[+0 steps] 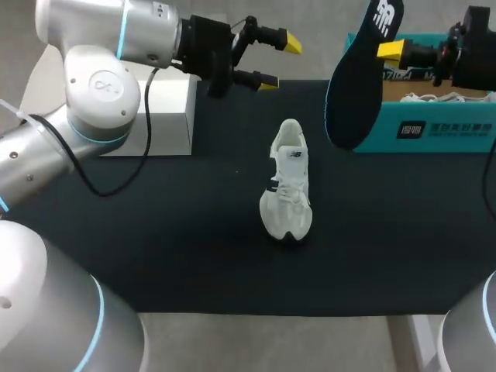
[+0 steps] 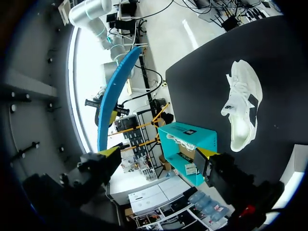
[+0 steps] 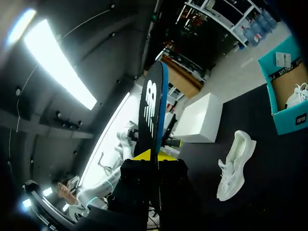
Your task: Take the shoe out of the shoebox, open the shoe tongue, remove and reinsert the insole, then place the shoe into the shoebox
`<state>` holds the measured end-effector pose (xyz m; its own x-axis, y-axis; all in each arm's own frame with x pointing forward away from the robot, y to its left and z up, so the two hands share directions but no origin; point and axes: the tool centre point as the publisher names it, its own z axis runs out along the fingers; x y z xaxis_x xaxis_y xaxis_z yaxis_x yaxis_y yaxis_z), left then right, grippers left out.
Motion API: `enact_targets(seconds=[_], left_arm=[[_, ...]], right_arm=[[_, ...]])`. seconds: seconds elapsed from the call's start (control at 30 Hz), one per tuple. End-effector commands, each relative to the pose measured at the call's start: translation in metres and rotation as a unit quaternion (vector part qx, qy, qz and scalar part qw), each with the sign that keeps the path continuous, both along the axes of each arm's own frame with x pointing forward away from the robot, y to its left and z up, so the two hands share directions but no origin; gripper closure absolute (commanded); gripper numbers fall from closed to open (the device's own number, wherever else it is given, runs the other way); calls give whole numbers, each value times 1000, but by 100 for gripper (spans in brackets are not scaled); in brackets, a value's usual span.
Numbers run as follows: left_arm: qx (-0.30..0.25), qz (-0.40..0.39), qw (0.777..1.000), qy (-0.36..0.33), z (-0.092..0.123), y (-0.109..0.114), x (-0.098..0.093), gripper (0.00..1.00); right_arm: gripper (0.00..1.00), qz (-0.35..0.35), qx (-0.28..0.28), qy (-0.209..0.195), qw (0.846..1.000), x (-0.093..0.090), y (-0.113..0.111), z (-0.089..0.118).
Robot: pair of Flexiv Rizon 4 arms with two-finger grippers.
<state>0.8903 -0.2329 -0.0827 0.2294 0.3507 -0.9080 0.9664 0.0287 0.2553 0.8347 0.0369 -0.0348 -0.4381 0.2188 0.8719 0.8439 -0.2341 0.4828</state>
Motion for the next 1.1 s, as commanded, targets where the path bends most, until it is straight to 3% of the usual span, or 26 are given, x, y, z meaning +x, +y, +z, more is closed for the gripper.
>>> enact_targets(seconds=[0.03,0.23,0.47,0.7,0.97,1.1], left_arm=[[-39,14,999,-18,-5,-14,-4,0],[-73,10,997,-31,4,-24,-13,0],[-104,2,994,-16,0,-28,-19,0],[-120,-3,993,-14,7,-33,-26,0],[-143,-19,989,-11,-3,-50,-28,0],[-148,-22,989,-11,-5,-54,-30,18]], right_arm=[[100,73,-48,33,996,25,6,1],[100,108,-43,68,991,33,15,-2],[100,167,-85,104,977,46,21,-16],[100,186,-107,112,970,61,31,-29],[100,216,-124,131,959,61,46,-39],[100,216,-134,139,957,62,44,-44]])
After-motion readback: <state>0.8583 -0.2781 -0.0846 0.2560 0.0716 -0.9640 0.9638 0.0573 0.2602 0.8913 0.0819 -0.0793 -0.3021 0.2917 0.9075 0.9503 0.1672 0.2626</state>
